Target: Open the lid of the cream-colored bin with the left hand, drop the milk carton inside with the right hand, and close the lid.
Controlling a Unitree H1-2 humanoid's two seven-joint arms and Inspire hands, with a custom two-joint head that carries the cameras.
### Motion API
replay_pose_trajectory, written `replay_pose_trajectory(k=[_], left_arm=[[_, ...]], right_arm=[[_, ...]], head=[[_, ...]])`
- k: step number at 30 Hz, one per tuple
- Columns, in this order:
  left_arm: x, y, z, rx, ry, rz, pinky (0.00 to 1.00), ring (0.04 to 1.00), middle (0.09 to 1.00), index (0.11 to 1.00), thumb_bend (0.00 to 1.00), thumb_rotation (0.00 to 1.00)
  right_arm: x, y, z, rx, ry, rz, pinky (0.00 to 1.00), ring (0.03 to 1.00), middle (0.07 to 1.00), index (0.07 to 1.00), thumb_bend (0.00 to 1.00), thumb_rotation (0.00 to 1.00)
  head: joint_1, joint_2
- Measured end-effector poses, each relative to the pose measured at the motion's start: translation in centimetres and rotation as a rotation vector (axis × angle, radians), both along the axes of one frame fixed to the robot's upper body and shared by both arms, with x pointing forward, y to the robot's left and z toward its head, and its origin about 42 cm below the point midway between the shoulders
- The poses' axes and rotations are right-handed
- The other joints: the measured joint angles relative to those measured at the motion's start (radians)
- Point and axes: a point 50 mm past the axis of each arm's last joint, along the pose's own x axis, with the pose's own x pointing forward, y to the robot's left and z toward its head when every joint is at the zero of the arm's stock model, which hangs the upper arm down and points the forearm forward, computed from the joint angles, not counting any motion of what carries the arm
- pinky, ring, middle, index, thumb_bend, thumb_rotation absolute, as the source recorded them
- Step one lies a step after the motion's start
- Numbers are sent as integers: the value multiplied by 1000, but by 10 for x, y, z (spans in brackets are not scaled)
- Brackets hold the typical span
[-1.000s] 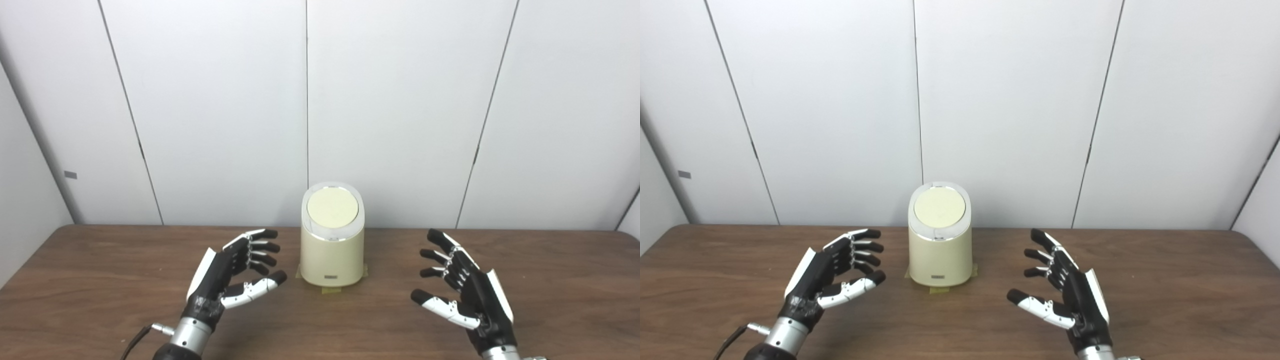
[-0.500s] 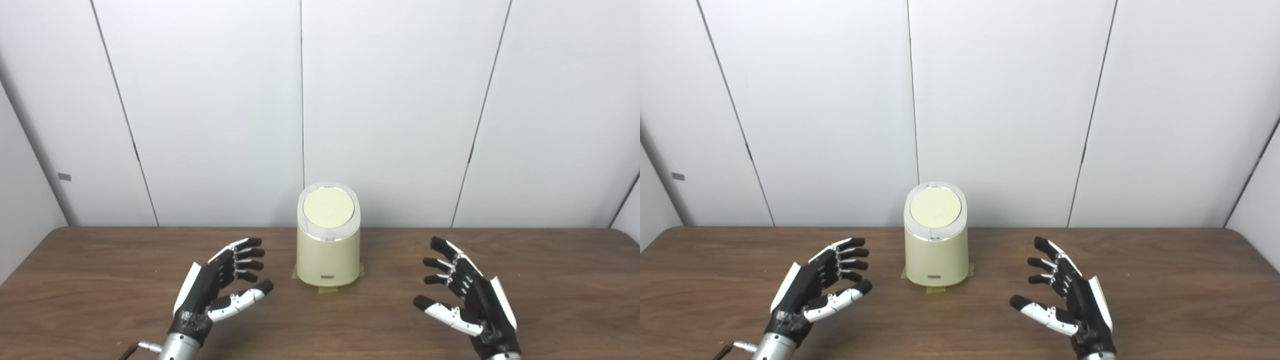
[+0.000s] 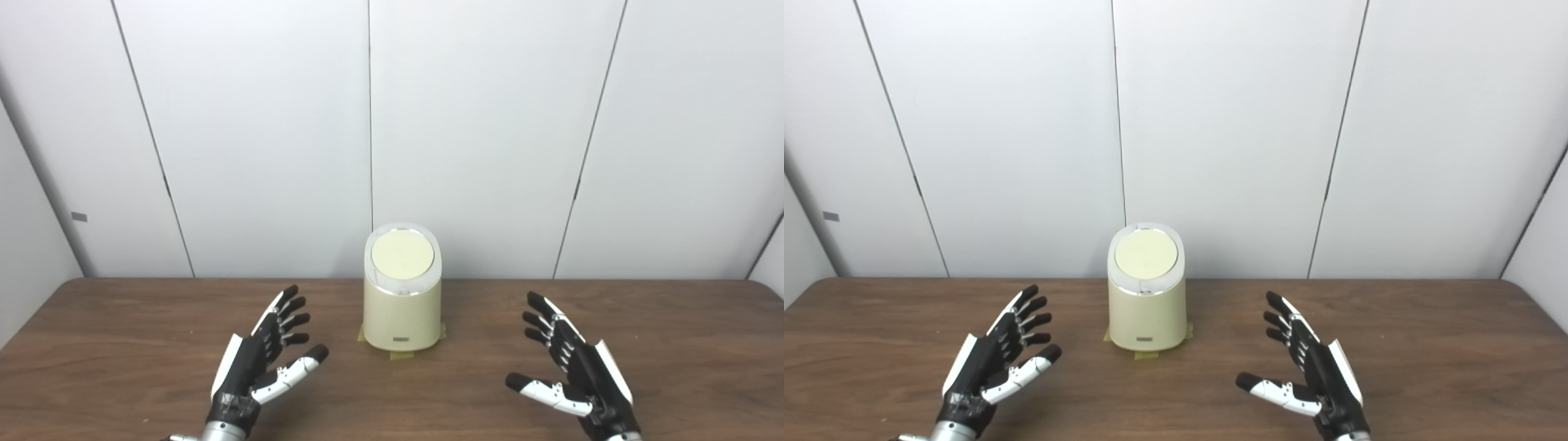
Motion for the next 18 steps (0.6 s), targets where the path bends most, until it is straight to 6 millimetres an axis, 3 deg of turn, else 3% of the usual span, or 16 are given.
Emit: replay_pose_trajectory(k=[4,5,7,9,11,14,16,18], left_arm=[[-1,-1,2,-2,-27,-3,673,760,804,897,658,255],[-1,-2,2,-4,-29,-2,618,706,753,813,649,204],[-1,-2,2,-12,-31,11,517,630,694,718,638,187],[-1,-4,1,-23,-34,31,442,588,664,643,614,184],[-1,-5,1,-30,-35,38,433,574,666,640,604,187],[-1,-5,1,-36,-35,36,609,732,786,790,649,275],[-1,-4,1,-39,-32,22,804,882,917,927,790,388],[-1,-3,2,-44,-24,-3,911,965,980,985,902,431]], right_arm=[[-1,5,6,-3,-14,7,714,777,843,848,792,239],[-1,6,7,-1,-18,1,630,702,776,777,754,164],[-1,11,8,15,-28,-26,555,630,714,715,728,107],[-2,15,8,30,-38,-53,514,605,700,694,710,100],[-2,19,9,39,-45,-69,518,625,732,716,707,134],[-2,19,9,34,-45,-68,675,766,850,826,739,241],[-2,15,9,22,-39,-45,823,880,945,913,803,312],[-1,10,8,-3,-26,-6,908,949,988,964,858,344]], head=[[2,0],[2,0],[2,2],[2,2],[-2,3],[-2,3],[-2,3],[-2,3]])
